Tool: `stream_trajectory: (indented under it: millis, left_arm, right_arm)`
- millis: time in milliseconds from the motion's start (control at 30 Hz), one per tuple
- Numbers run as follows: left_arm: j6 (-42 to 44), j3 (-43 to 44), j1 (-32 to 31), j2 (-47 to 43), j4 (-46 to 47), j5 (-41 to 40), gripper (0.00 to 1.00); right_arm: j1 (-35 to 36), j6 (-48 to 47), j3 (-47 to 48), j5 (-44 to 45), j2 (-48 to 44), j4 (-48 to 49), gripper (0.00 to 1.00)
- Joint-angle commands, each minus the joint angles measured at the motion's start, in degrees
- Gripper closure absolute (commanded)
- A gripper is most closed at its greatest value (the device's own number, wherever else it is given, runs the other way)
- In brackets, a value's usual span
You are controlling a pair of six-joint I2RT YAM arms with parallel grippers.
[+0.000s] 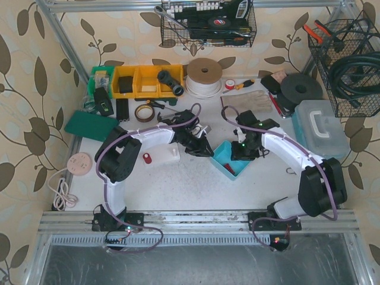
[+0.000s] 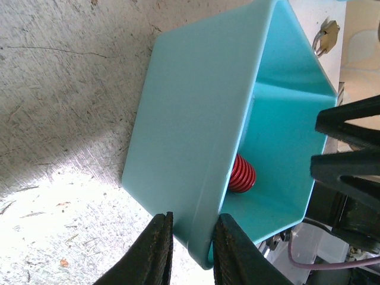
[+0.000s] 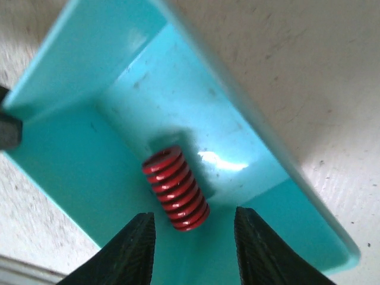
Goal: Install the large spring
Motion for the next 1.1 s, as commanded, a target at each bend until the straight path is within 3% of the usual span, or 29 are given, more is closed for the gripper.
stream_trajectory:
  millis: [0,500,733,900,1067]
  left_arm:
    - [3.50,1.55,0.79,1.19,-5.96,-2.92,0.76]
    - [3.62,2.44,0.79,2.09,-7.64,-4.15,0.76]
    - [3.87,3.68,0.80,3.25,-8.35,-3.98,0.77]
    - [4.62,4.26,0.89,3.40,-9.02,-4.14,0.77]
    - [4.68,4.26,1.12,2.97,-9.11,-4.06,0.77]
  right_arm:
    - [-0.70,-9.48,-2.10,-8.01,0.76,1.35,0.60]
    - [-0.01,-13.15,-2.18,-10.98,10.20,5.15,0.54]
    - [5.38,-11.00,-2.01,-2.60,15.02,2.92,0.54]
    - [6.36,-8.01,-3.66,4.14,16.09,5.15,0.63]
    - [6.01,-8.71,-4.09,6.10,15.26,6.40,0.79]
